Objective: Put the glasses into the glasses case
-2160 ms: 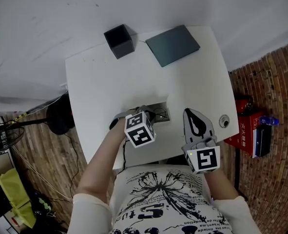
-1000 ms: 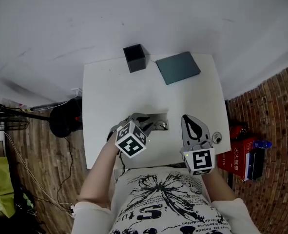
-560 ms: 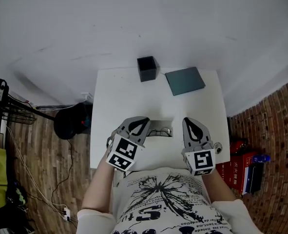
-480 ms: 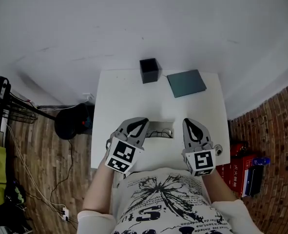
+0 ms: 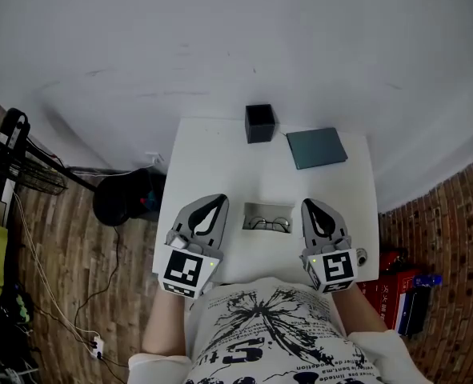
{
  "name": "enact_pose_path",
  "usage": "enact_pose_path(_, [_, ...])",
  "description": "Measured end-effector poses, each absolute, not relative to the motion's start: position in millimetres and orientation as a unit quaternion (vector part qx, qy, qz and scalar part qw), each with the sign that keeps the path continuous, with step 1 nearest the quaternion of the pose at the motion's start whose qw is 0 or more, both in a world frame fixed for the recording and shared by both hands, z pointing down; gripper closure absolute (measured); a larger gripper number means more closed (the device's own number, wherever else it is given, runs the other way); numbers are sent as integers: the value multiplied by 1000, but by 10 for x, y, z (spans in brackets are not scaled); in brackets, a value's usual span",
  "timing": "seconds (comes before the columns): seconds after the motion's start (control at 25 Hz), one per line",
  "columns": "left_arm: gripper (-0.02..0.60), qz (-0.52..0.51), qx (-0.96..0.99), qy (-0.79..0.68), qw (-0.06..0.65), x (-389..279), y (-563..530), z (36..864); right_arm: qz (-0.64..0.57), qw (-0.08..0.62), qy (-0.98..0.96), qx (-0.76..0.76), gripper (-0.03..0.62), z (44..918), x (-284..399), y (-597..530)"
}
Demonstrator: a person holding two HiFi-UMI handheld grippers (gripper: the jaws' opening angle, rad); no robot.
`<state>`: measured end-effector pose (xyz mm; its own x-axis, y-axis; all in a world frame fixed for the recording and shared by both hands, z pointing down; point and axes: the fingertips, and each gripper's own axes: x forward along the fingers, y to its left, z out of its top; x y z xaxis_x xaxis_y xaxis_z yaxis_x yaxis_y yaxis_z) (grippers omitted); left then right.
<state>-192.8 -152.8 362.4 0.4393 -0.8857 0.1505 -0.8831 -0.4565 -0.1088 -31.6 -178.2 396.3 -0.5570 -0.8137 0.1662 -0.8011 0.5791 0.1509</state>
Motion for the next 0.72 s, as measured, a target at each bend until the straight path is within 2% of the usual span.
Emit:
enact_pose_path(0.12, [568, -71, -847, 527, 28, -1979, -1531, 3545, -30, 108, -880, 461, 580, 3955, -313, -1797])
enact_pose_path(0.56, [568, -36, -841, 540, 16, -1989, -1646, 3497, -11, 98, -886, 454, 582, 3943, -294, -1795])
enact_pose_path(0.72, [568, -72, -843, 533, 6, -1971, -1656, 3594, -16, 107, -892, 439, 582, 3973, -332, -1758])
